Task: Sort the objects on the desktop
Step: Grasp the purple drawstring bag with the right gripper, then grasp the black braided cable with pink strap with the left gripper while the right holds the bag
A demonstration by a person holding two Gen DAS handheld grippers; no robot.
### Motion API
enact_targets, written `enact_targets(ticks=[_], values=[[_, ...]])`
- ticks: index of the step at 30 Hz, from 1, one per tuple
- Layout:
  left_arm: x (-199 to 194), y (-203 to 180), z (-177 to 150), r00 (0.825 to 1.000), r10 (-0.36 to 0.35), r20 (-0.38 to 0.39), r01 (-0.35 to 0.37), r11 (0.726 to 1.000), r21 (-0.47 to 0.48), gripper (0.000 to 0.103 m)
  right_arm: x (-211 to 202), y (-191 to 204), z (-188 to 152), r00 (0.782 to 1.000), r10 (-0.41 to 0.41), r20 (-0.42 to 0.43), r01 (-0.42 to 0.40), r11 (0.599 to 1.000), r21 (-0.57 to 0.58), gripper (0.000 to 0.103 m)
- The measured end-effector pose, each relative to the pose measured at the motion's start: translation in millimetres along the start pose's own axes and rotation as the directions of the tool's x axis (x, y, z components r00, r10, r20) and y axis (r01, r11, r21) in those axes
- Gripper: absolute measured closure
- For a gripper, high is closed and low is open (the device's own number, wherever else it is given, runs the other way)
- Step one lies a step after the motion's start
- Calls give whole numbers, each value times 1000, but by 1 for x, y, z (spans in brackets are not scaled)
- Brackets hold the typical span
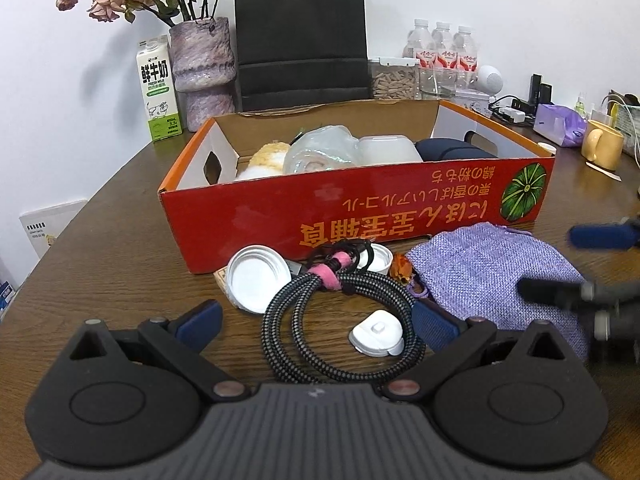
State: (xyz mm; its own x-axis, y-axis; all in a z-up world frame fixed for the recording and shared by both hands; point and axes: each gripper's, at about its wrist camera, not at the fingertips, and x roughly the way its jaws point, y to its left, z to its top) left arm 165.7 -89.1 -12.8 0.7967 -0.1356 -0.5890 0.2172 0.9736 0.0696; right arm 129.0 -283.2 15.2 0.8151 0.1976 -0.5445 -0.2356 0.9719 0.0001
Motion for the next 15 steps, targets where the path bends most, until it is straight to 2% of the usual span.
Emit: enact_targets(ticks=[1, 2, 5, 11, 13, 14, 15], values=[[-1, 0, 0, 1000, 1, 1, -1, 1000, -2, 0, 2, 3, 1, 1000, 2, 1, -2, 1000, -20, 8], [-2, 1, 0, 1000, 1, 3, -1, 1000, -2, 0, 6, 8, 3, 1000, 3, 0, -3, 999, -49, 6], [-2, 6, 1, 998, 67, 2, -67, 998, -8, 0, 20, 18, 13, 999, 8, -31, -11, 994, -107, 6], [2, 25, 1, 996, 89, -22, -90, 994, -56, 0, 52, 19, 26, 990, 65, -122, -76, 993, -89, 7], [2, 29, 0, 998, 55, -19, -56, 996, -70, 0, 53, 22, 24, 990, 63, -126, -76, 992, -104, 18], [1, 30, 0, 999, 41, -18, -42, 996, -76, 0, 53, 25, 23, 991, 48, -122, -63, 991, -120, 40], [1, 29, 0, 999, 37, -16, -38, 996, -75, 0, 52, 26, 21, 992, 42, -116, -57, 990, -128, 55]])
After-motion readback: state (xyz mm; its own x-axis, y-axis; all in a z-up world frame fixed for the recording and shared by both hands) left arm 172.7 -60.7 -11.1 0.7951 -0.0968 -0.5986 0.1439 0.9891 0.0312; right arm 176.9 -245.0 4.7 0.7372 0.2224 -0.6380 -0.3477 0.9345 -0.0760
